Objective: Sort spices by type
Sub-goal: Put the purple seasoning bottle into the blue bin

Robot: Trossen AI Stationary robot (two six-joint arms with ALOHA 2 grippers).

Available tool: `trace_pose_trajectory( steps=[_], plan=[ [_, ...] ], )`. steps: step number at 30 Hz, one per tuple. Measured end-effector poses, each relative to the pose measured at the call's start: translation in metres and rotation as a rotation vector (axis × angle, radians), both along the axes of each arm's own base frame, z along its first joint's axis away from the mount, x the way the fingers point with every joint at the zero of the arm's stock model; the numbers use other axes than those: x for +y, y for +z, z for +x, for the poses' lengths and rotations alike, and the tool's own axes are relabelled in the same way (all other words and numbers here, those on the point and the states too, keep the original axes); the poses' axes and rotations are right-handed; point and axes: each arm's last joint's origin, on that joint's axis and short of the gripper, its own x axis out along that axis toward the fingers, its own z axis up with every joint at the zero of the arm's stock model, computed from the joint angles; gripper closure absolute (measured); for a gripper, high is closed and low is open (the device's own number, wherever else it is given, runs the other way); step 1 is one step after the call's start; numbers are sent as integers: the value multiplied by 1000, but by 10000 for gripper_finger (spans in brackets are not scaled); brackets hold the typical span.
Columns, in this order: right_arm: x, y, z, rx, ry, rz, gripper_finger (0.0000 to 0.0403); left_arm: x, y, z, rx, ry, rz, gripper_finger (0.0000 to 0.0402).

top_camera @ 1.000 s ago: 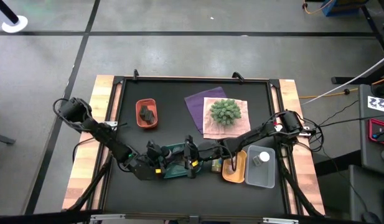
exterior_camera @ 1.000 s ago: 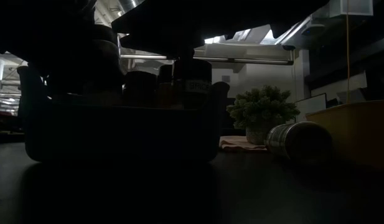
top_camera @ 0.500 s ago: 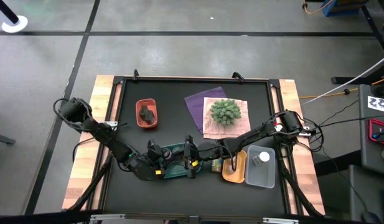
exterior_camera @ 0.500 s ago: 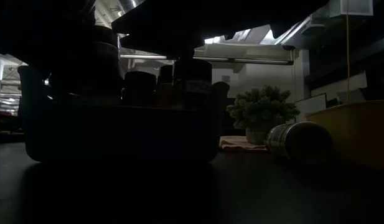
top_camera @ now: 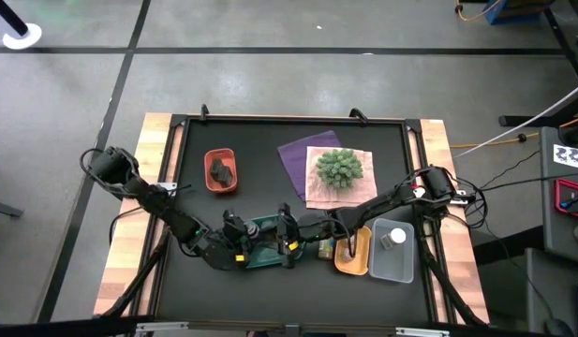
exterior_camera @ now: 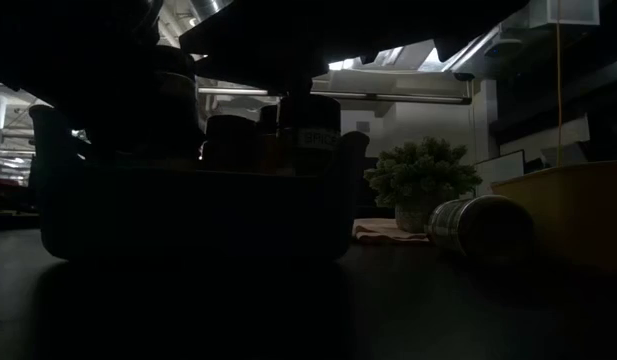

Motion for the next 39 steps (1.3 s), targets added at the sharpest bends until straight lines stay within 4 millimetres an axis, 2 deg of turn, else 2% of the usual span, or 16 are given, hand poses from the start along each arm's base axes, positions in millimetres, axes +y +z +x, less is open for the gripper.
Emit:
trace_pose_trajectory(
  steps=[39],
  plan=[
    [0,0,0,1,9,2,230,-3,0,-2,-8,-2,-13,205]
  ],
)
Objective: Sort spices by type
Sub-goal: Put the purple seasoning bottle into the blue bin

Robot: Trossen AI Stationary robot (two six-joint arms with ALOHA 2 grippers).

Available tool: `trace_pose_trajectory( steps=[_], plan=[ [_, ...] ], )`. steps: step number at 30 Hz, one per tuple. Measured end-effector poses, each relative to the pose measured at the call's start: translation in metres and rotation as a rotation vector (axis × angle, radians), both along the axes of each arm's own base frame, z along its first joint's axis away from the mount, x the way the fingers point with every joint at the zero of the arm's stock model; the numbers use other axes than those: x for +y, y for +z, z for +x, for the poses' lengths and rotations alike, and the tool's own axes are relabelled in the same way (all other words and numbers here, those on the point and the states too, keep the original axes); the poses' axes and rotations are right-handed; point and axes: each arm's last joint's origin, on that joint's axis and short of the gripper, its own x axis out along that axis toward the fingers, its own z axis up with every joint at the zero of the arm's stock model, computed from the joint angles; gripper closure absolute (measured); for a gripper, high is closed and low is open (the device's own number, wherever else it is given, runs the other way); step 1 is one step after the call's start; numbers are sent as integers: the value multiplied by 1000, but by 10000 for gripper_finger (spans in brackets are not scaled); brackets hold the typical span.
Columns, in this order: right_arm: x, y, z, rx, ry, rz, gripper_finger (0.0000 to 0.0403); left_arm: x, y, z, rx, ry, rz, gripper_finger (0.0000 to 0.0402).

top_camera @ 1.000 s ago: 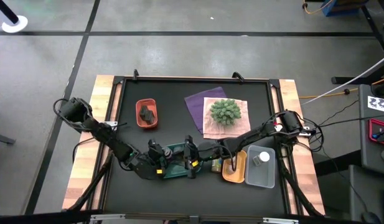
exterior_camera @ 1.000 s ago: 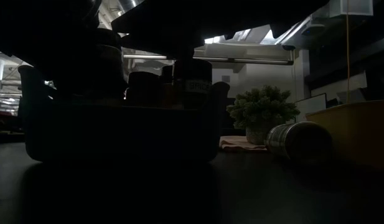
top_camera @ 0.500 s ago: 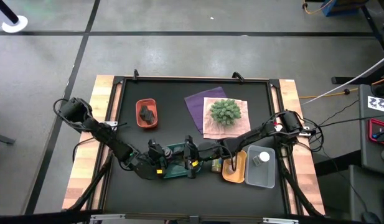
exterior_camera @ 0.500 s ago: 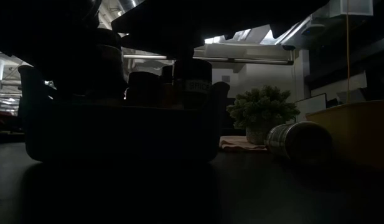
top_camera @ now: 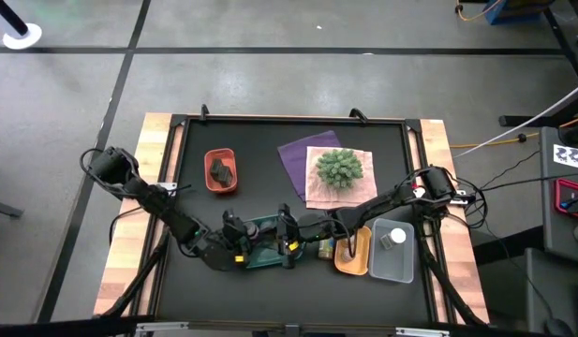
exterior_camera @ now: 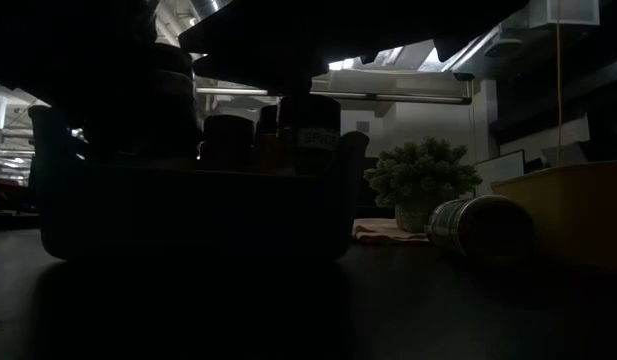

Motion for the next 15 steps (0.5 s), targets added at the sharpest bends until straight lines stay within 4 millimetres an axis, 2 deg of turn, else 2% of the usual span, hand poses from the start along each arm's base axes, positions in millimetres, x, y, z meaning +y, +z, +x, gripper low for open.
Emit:
trace_pose_trajectory(
  steps=[15],
  plan=[
    [0,0,0,0,0,0,230,-7,-2,-6,50,-75,90,205]
  ],
)
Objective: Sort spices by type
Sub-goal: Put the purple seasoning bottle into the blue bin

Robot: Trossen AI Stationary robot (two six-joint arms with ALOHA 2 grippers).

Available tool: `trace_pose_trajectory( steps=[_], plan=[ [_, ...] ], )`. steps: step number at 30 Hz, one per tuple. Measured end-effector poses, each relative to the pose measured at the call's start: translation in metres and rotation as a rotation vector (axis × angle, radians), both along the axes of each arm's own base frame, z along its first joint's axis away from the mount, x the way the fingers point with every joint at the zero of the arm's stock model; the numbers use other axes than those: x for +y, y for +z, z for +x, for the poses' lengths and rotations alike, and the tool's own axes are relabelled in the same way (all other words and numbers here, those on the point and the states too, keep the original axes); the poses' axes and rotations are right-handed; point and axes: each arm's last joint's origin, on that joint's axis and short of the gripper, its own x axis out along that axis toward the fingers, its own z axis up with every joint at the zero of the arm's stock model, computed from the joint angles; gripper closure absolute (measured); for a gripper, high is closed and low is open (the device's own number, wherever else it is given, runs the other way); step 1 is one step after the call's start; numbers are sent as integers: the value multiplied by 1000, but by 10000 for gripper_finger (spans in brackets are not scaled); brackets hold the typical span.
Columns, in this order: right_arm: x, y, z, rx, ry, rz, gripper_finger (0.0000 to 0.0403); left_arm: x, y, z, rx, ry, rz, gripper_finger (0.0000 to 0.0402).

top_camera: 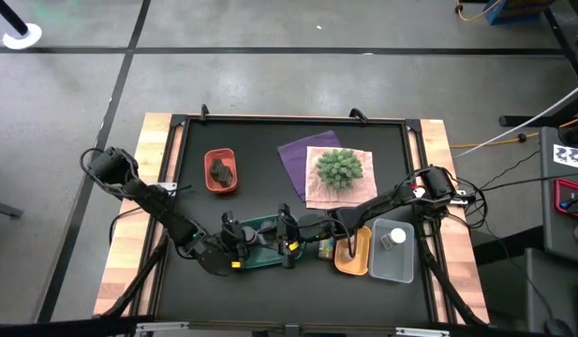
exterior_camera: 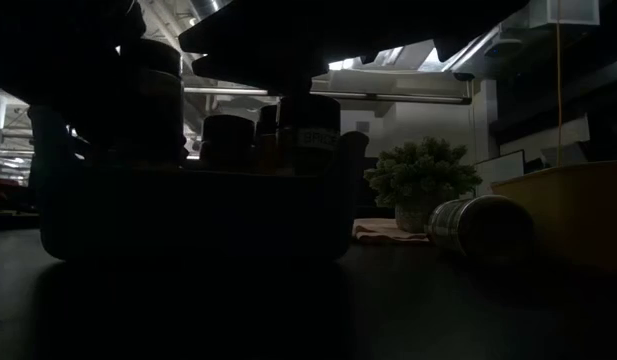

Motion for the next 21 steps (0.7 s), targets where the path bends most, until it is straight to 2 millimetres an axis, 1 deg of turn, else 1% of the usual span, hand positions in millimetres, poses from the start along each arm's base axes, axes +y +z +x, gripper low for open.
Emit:
trace_pose_trajectory(
  steps=[21],
  plan=[
    [0,0,0,0,0,0,230,1,-1,-1,13,-2,18,205]
  ],
)
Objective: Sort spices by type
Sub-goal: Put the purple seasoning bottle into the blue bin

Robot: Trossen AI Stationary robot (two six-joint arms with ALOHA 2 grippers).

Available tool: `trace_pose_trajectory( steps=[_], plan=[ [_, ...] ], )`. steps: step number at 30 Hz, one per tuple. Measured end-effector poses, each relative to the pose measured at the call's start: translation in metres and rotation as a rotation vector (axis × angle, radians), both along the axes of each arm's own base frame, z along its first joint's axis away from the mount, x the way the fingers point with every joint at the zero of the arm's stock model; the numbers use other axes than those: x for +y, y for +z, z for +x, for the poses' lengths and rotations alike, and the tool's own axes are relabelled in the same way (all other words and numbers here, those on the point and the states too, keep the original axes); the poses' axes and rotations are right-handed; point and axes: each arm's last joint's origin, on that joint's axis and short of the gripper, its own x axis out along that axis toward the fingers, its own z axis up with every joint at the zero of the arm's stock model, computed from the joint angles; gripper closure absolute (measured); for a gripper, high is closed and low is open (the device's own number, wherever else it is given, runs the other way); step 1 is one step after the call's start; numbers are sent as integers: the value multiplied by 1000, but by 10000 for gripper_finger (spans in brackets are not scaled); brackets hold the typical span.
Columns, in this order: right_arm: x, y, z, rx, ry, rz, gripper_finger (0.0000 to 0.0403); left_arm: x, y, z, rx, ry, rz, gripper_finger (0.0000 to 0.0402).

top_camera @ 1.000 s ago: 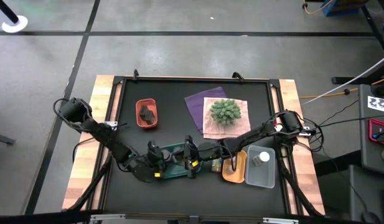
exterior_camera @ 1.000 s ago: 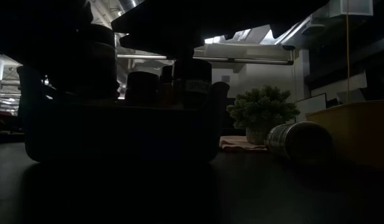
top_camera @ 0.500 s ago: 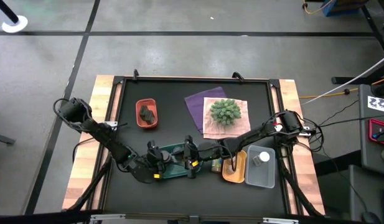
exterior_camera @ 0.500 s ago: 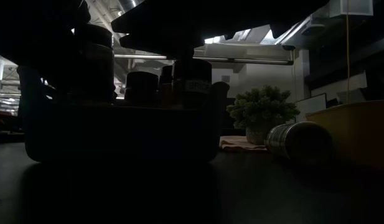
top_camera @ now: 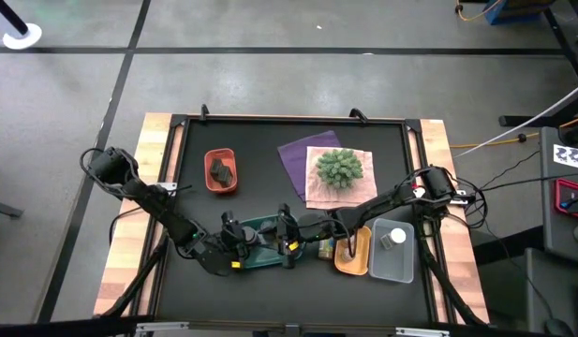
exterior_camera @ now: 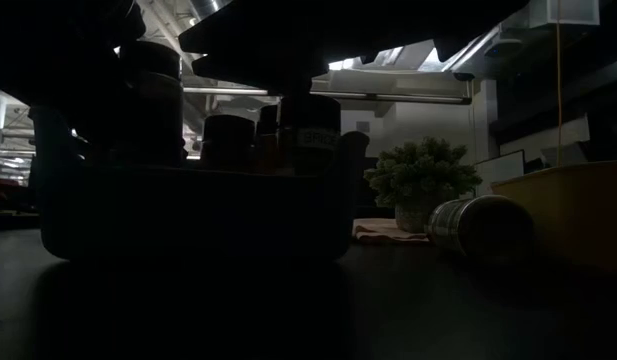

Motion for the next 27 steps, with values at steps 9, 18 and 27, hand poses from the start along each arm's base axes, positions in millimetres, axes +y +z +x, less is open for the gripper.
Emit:
trace_pose_trajectory(
  steps=[9,18,27],
  plan=[
    [0,0,0,0,0,0,230,0,1,1,-4,-5,1,205],
    [0,0,0,0,0,0,230,-1,1,1,-33,26,-58,205],
    [0,0,0,0,0,0,230,-1,1,1,-25,16,-38,205]
  ],
)
